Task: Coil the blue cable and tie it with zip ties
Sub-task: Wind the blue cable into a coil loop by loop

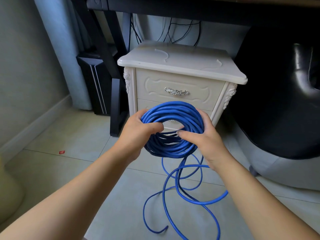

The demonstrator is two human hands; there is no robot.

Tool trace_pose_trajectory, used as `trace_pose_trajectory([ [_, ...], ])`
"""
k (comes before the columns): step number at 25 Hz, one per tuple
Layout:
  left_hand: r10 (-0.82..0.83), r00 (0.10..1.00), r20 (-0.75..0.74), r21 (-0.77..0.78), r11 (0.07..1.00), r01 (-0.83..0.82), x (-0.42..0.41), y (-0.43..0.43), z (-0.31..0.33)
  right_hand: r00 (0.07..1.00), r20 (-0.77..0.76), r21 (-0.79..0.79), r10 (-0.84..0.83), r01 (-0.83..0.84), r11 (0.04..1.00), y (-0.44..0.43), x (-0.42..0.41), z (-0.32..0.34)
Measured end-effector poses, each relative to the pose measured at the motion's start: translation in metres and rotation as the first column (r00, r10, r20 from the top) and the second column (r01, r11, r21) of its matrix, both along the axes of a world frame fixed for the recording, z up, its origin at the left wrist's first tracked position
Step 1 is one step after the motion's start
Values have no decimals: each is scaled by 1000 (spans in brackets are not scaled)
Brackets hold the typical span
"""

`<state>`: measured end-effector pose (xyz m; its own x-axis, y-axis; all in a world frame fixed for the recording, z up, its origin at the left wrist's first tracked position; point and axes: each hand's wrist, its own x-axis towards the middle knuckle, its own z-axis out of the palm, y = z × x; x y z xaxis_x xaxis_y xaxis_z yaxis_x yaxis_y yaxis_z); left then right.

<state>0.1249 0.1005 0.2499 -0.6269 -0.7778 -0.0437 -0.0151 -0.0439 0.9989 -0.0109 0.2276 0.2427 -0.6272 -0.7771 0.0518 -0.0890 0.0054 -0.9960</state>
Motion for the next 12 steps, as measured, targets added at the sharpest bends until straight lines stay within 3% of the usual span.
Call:
trace_pose_trajectory([
  [6, -17, 996, -92, 216, 976, 36, 0, 2, -2, 968, 249, -133, -30, 65, 989, -8, 5, -11],
  [9, -74, 992, -101, 173, 981, 91, 2, 4, 0, 967, 234, -69, -105, 124, 990, -9, 6, -10],
  [12, -245, 969, -23, 80, 966, 246, 5, 2, 7, 951, 245, -71, -188, 211, 975, -8, 2, 1],
])
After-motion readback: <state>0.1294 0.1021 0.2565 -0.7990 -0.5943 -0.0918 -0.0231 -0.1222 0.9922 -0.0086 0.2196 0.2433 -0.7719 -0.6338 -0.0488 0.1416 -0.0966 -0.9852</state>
